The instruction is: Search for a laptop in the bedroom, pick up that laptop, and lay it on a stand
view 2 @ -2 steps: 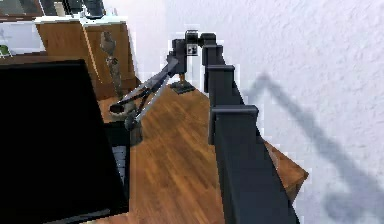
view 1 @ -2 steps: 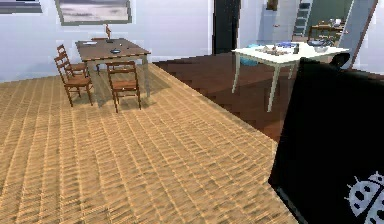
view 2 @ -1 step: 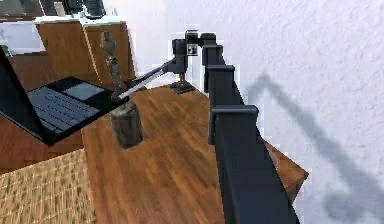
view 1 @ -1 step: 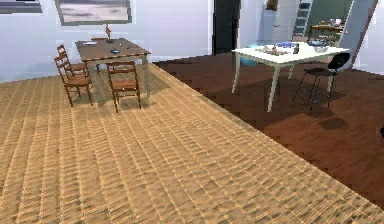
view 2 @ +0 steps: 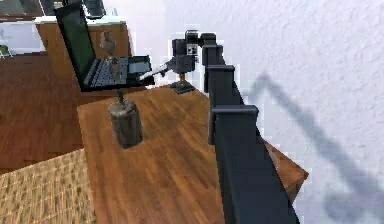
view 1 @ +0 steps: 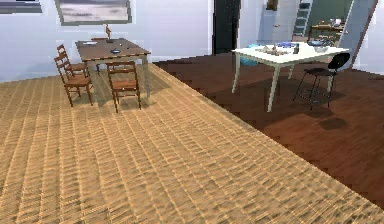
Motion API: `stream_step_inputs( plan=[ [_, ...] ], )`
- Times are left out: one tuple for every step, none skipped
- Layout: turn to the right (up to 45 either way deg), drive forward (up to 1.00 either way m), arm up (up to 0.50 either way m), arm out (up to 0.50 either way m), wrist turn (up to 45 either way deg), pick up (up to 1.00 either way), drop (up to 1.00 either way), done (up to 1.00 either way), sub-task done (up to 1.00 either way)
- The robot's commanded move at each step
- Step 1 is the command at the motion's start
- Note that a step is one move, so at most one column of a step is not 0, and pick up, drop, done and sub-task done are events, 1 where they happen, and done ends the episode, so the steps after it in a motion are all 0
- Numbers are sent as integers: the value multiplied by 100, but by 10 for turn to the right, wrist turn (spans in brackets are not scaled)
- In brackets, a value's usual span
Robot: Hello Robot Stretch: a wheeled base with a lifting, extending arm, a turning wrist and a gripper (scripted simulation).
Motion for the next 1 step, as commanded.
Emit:
stream_step_inputs(
  plan=[
    [0,0,0,0,390,0,0,0,0]
  ],
)
